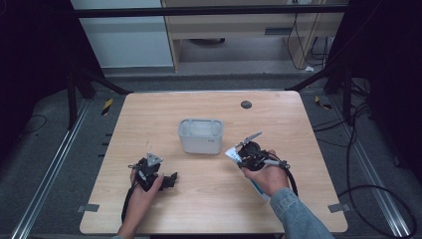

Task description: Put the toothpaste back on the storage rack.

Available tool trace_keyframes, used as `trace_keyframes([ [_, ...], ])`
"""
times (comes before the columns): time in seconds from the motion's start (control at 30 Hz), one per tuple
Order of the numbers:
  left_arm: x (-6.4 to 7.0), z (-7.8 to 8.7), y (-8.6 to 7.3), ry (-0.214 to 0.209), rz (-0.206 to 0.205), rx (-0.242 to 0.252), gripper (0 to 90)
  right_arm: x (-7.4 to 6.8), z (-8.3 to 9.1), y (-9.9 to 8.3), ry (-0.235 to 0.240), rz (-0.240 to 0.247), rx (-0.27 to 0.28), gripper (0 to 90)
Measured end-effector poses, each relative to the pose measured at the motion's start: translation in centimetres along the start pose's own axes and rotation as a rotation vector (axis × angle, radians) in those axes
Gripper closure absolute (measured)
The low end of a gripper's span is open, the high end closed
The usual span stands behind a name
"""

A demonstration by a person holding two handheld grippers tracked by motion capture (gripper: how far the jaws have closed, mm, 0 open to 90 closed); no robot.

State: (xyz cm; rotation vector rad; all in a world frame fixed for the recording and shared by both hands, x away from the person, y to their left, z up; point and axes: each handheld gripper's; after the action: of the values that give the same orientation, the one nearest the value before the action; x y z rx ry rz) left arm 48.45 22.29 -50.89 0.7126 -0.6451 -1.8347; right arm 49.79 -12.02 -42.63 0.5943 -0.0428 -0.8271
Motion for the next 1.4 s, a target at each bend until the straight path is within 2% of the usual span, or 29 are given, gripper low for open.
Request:
trace_keyframes([
  [0.13, 0.0, 0.0, 0.0, 0.000, 0.000, 0.000, 0.0, 0.1, 0.9, 0.4, -0.007, 0.003, 0.034, 79.8],
  [0.23, 0.0, 0.0, 0.0, 0.000, 0.000, 0.000, 0.0, 0.1, 1.7, 0.7, -0.040, 0.012, 0.072, 79.8],
  [0.43, 0.0, 0.0, 0.0, 0.000, 0.000, 0.000, 0.0, 0.2, 2.9, 1.4, -0.067, 0.022, 0.145, 79.9],
  [0.63, 0.0, 0.0, 0.0, 0.000, 0.000, 0.000, 0.0, 0.4, 3.7, 2.2, -0.078, 0.023, 0.197, 79.9],
  [0.67, 0.0, 0.0, 0.0, 0.000, 0.000, 0.000, 0.0, 0.5, 4.1, 2.5, -0.081, 0.022, 0.227, 79.8],
  [0.73, 0.0, 0.0, 0.0, 0.000, 0.000, 0.000, 0.0, 0.5, 4.2, 2.6, -0.083, 0.022, 0.238, 79.8],
  [0.87, 0.0, 0.0, 0.0, -0.001, 0.000, 0.000, 0.0, 0.5, 4.9, 3.2, -0.096, 0.022, 0.298, 79.8],
  [0.9, 0.0, 0.0, 0.0, -0.001, -0.001, 0.000, 0.0, 0.4, 5.0, 3.3, -0.096, 0.024, 0.309, 79.7],
  [0.93, 0.0, 0.0, 0.0, -0.001, -0.002, 0.000, 0.0, 0.4, 5.2, 3.6, -0.096, 0.035, 0.343, 79.7],
  [1.1, 0.0, 0.0, 0.0, -0.002, -0.002, 0.000, 0.0, 0.2, 5.7, 4.3, -0.101, 0.043, 0.385, 79.7],
  [1.27, 0.0, 0.0, 0.0, -0.002, -0.002, 0.000, 0.0, 0.7, 6.5, 5.3, -0.106, 0.046, 0.431, 80.0],
  [1.4, 0.0, 0.0, 0.0, -0.002, -0.001, 0.000, 0.0, 1.1, 6.9, 6.0, -0.092, 0.033, 0.461, 80.3],
])
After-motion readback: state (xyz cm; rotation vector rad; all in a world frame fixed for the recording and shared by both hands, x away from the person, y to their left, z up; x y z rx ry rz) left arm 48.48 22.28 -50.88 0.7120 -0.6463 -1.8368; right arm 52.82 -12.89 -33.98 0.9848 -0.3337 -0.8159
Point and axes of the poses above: each handheld gripper's, and its own axes: z roughly backward along the jaws, y roughly out of its top, x roughly to its right, and after that the axes turned 13 degrees about y, right-handed
